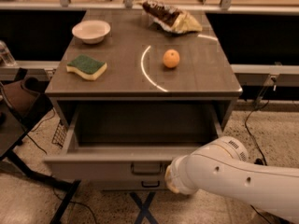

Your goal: Close top drawer

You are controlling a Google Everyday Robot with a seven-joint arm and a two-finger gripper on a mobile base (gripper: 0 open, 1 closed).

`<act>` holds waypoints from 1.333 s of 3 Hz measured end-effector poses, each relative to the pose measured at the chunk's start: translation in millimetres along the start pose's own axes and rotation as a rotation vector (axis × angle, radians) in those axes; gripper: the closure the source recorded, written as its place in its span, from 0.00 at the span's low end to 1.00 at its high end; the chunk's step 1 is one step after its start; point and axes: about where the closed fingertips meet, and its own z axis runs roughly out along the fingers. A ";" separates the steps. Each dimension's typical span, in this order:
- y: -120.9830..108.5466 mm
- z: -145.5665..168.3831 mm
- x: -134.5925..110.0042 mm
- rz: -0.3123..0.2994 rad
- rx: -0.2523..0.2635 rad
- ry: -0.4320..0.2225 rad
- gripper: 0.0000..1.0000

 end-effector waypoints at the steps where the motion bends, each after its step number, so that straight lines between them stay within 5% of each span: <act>1: -57.6 18.0 -5.1 -0.014 0.048 -0.049 1.00; 3: -67.3 24.7 -6.3 -0.037 0.046 -0.054 1.00; 4: -95.2 37.5 -1.2 -0.063 0.059 -0.058 1.00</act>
Offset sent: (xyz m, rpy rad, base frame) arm 0.1809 0.0691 -0.0108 0.1164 -0.0852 0.1588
